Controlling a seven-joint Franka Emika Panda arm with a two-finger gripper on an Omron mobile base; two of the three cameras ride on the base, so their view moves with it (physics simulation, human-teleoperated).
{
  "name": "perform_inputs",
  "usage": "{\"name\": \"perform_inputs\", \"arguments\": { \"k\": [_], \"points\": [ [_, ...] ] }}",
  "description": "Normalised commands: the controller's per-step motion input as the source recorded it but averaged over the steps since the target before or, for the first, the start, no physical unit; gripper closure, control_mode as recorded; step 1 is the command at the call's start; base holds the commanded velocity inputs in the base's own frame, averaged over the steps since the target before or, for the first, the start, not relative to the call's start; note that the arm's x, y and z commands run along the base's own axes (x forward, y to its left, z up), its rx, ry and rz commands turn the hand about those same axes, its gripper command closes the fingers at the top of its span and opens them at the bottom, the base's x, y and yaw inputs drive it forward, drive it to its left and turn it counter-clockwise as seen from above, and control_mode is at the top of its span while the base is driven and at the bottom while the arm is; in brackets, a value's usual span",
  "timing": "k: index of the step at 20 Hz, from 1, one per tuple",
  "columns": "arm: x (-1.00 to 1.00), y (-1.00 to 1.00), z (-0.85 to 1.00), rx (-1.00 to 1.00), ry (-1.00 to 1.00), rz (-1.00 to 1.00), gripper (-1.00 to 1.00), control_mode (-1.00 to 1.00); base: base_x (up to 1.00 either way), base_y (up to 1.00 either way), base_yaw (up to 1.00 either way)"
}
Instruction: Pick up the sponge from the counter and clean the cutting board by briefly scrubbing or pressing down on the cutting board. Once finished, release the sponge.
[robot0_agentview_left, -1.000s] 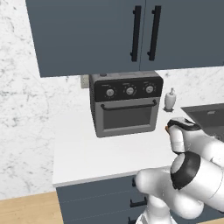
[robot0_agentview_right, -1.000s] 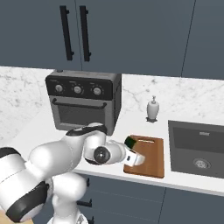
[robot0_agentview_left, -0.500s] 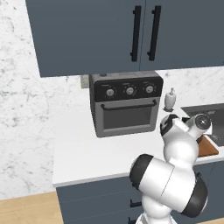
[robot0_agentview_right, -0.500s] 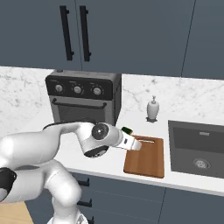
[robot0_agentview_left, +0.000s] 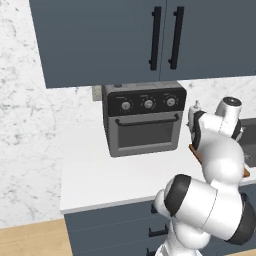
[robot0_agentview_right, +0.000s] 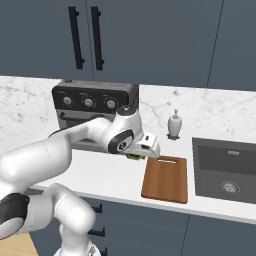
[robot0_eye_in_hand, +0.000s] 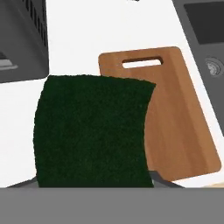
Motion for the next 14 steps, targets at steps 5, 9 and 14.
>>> {"name": "perform_inputs", "arguments": {
  "k": [5,9,14],
  "points": [
    [0.00,0.41,-0.42,0.15,0.20,0.14,1.00,-1.00,0.00,0.00,0.00],
    [0.00,0.36,-0.48,0.10,0.08,0.14,1.00,-1.00,0.00,0.00,0.00],
    [0.00,0.34,-0.41,0.01,0.01,0.11,1.00,-1.00,0.00,0.00,0.00]
  ]
}}
